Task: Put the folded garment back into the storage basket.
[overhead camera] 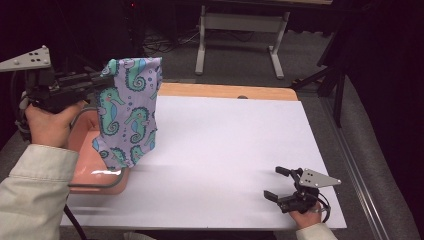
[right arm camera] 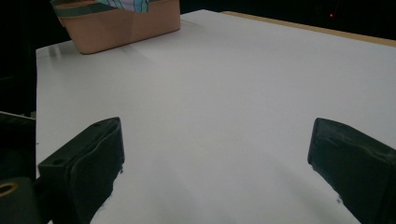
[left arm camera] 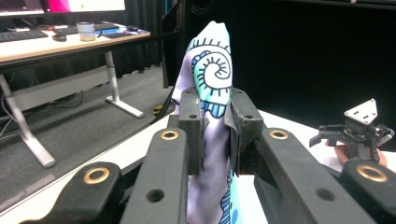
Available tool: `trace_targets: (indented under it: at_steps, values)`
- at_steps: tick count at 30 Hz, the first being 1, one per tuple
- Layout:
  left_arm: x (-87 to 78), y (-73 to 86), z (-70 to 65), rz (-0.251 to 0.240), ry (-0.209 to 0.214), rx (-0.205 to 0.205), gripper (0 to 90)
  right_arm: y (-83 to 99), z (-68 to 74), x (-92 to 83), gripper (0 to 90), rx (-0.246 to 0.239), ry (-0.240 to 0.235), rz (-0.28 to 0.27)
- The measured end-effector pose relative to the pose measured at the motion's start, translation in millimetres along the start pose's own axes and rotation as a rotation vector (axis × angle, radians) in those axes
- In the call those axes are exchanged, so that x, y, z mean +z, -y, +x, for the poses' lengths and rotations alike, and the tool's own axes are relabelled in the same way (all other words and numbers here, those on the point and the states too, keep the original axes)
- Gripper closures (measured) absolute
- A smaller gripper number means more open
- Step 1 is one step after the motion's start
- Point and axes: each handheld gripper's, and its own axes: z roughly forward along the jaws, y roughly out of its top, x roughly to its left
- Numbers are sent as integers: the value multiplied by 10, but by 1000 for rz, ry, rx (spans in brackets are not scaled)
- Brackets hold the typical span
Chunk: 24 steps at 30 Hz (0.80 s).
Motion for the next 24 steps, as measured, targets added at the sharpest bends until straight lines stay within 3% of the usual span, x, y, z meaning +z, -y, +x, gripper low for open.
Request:
trace_targets:
  at_steps: [24]
  values:
    - [-447, 57, 73, -11, -91, -14, 788, 10, 6, 7, 41, 3, 4, 5]
